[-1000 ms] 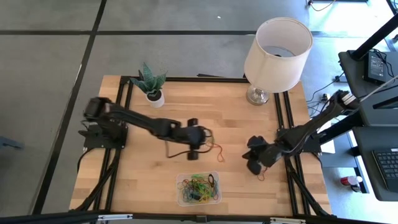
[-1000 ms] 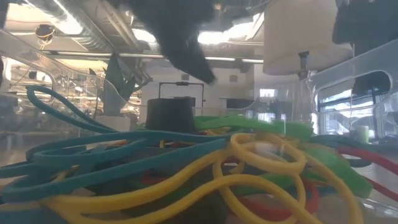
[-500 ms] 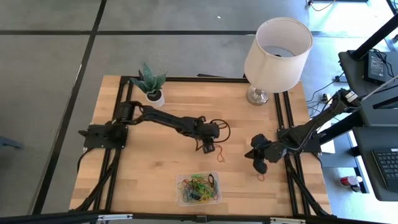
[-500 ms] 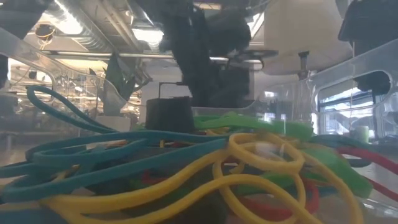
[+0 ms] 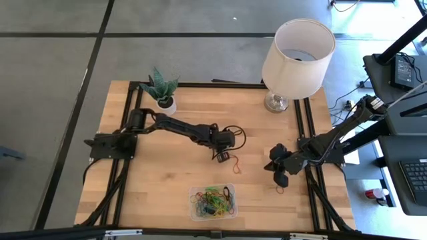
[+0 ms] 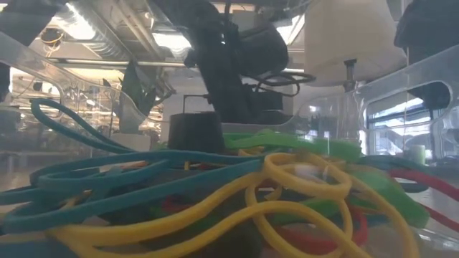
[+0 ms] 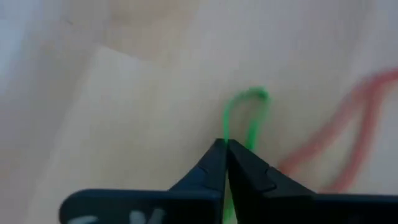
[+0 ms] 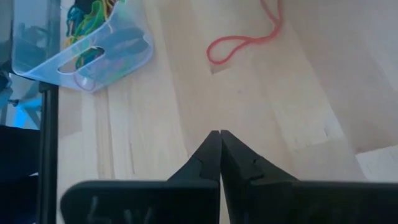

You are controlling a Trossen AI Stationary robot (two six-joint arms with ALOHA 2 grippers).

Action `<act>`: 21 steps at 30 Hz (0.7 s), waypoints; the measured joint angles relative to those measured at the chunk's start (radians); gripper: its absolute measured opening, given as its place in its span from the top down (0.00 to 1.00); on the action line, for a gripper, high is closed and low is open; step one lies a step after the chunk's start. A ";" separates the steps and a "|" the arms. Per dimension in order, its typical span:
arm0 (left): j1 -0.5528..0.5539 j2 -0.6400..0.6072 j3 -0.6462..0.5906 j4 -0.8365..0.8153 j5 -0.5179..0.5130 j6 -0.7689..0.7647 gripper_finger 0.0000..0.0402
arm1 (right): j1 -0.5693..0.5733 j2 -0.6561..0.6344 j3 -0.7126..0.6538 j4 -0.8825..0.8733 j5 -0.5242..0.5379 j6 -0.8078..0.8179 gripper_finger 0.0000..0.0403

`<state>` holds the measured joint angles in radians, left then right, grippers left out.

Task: Pick and place rubber bands into bin
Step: Put the green rubber band into the transparent bin

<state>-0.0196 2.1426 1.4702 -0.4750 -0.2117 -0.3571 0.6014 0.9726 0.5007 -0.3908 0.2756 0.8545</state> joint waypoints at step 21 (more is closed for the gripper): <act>-0.244 -0.400 -0.001 -0.074 0.041 0.090 0.99 | 0.000 0.000 0.000 -0.032 0.003 -0.002 0.99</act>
<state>-0.2636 1.7426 1.4689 -0.5494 -0.1705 -0.2669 0.6010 0.9726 0.5007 -0.4230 0.2787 0.8520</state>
